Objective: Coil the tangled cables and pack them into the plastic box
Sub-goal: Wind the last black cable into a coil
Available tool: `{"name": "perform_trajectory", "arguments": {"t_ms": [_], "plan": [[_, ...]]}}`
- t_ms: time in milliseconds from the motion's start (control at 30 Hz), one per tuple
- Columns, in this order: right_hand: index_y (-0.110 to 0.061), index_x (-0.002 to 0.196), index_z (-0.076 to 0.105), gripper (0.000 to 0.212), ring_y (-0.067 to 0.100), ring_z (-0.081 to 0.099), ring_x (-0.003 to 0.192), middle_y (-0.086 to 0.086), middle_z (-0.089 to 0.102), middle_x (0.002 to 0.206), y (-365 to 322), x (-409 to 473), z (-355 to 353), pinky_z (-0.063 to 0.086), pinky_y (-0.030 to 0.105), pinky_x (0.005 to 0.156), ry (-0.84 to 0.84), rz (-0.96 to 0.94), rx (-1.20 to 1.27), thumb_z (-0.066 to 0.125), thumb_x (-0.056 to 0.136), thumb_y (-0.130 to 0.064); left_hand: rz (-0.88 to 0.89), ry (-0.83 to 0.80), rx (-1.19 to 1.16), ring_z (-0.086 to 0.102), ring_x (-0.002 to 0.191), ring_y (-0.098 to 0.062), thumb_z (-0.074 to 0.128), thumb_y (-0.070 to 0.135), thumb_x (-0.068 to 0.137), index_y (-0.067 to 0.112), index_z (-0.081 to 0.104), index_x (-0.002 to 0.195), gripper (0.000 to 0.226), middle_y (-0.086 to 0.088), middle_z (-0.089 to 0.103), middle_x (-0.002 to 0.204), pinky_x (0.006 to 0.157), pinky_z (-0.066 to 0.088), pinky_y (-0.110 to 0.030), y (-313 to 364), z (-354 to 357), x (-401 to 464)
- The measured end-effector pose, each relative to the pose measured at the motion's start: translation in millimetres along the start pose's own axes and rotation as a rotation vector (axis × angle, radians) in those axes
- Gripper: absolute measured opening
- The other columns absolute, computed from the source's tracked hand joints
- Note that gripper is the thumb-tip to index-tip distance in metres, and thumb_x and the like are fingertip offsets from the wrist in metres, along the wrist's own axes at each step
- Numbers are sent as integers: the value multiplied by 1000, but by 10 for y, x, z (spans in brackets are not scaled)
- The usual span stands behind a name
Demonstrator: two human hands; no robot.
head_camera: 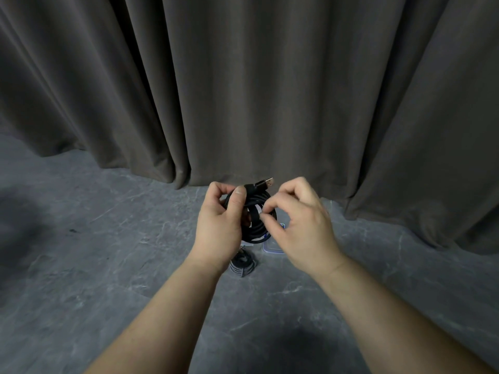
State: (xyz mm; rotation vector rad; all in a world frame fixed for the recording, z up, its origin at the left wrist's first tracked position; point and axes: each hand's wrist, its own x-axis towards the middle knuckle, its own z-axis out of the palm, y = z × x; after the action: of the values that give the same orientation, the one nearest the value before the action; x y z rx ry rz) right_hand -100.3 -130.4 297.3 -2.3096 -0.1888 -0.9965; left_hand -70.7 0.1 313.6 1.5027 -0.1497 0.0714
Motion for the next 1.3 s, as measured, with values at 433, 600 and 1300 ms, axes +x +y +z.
{"name": "perform_trajectory", "arguments": {"t_ms": [433,600,1300], "plan": [[-20,90,76,18,5,43,81,-14,45,81,20,36,22,33,8,72,-195,26,71,70,76,-29,-25,-8,-4,58,70,-19,53,23,98,11,52,88,15,-6,63,77,64,49,-32,-49,-43,32],[-21,88,77,15,1,40,78,-18,40,77,11,24,45,33,7,73,-140,30,90,72,74,-18,-47,-11,-10,59,71,-20,54,24,97,13,53,87,15,-7,64,76,66,49,-35,-73,-7,31],[-29,79,58,11,8,48,80,-13,46,90,-224,137,-80,39,25,73,-414,337,34,61,89,-31,2,55,95,58,69,-23,56,24,96,15,52,86,15,-21,65,81,66,50,-46,-121,3,64]]}}
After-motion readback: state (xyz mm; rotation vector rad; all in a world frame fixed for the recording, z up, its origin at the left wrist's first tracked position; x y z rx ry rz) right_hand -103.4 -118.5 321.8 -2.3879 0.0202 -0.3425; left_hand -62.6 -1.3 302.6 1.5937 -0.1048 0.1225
